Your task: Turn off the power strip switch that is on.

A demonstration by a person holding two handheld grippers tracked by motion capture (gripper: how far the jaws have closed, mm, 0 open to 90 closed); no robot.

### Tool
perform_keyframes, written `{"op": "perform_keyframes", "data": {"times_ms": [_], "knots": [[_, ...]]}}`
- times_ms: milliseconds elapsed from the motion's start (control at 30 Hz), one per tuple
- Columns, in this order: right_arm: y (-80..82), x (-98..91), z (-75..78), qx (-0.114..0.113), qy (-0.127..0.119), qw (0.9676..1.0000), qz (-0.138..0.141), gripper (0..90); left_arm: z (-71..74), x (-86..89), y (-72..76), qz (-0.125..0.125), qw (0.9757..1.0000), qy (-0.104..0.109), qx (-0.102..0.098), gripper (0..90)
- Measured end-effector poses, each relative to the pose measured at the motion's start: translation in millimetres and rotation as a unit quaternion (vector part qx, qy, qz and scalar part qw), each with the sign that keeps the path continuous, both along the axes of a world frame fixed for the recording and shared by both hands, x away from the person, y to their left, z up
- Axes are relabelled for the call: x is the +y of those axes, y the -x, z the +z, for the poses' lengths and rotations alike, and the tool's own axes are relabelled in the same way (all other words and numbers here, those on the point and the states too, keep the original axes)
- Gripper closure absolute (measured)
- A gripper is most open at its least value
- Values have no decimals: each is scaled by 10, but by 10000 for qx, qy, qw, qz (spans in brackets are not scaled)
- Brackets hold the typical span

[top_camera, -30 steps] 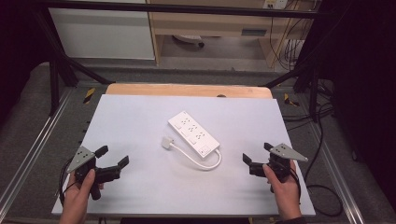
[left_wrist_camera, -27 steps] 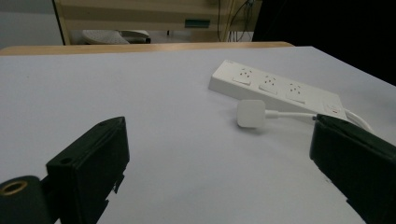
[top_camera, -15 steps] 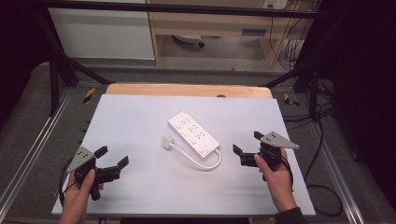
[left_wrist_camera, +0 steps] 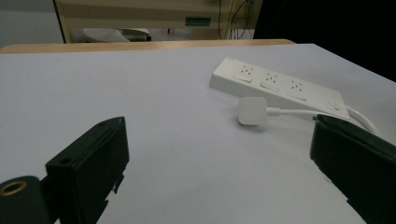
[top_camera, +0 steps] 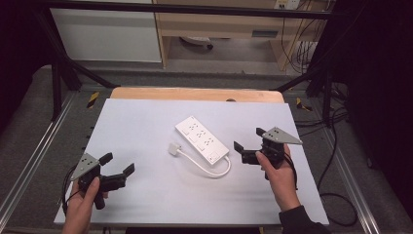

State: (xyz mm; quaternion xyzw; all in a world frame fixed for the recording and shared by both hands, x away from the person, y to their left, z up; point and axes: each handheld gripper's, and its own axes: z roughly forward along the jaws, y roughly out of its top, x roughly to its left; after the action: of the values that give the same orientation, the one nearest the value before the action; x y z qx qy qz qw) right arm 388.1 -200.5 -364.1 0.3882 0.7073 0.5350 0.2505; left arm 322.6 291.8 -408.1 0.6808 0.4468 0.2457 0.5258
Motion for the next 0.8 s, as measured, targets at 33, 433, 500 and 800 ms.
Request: {"op": "perform_keyframes", "data": {"times_ms": [33, 433, 500, 800], "knots": [[0, 0, 0, 0, 0, 10000, 0, 21, 0, 0, 0, 0, 10000, 0, 0, 46], [-146, 230, 62, -103, 23, 9999, 122, 23, -2, -2, 1, -8, 10000, -8, 10, 46], [-165, 273, 67, -99, 39, 9999, 122, 26, -3, -6, 1, -17, 10000, 0, 22, 46], [-254, 433, 67, -162, -6, 9997, 200, 32, -8, -5, -5, -15, 10000, 16, 31, 46]]}}
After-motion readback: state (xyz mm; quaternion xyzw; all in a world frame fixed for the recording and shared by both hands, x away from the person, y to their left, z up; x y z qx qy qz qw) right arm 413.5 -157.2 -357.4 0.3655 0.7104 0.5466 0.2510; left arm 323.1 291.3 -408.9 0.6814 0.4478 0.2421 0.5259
